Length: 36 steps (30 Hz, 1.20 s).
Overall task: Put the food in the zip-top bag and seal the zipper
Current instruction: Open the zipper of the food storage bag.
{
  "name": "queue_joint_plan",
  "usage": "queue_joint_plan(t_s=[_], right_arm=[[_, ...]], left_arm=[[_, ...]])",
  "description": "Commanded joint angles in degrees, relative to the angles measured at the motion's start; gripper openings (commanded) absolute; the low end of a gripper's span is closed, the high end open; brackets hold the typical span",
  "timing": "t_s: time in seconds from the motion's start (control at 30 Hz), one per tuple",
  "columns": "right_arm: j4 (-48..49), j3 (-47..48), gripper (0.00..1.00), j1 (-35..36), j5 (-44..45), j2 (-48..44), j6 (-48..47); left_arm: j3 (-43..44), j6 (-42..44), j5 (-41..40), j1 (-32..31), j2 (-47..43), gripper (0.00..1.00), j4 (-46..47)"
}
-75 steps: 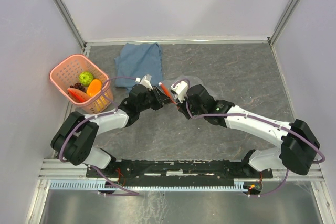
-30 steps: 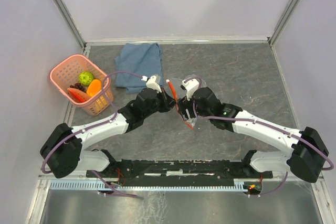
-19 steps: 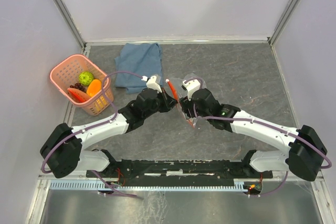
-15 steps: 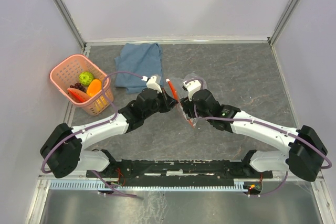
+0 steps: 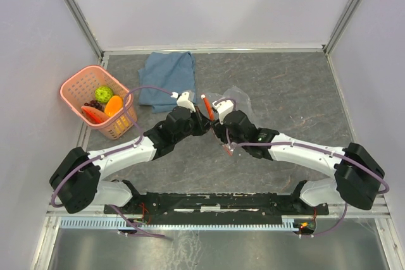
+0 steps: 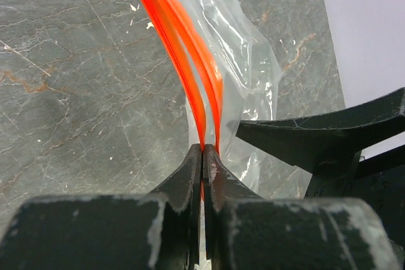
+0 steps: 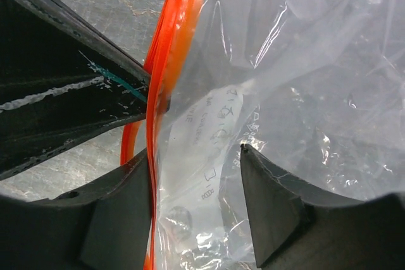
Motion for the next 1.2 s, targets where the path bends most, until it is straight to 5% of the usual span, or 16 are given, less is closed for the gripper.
queue_joint_plan(t_s=[0.0,0.33,0.77,1.17], right_arm=[[4.0,0.1,0.59,1.0,7.2,0.2,-1.6],[-0.7,1.7,0.19,1.3,15.7,-6.7,-5.5],[-11.2,9.0,0.18,1.2,27.6,-12.7,-8.7],[-8.1,9.6,0.26,1.2,22.5,-6.2,-5.8]], left_arm=[[2.3,-1.9,-2.7,-0.4,-0.3,0.03,-0.5],[4.6,0.1,-7.7,-0.4,-1.3,0.03,-7.7],[9.3,6.2,-18.0,-0.3,-4.9,0.03,-19.7],[8.1,7.0,-7.8,-0.9,-9.8,0.03,-11.5]])
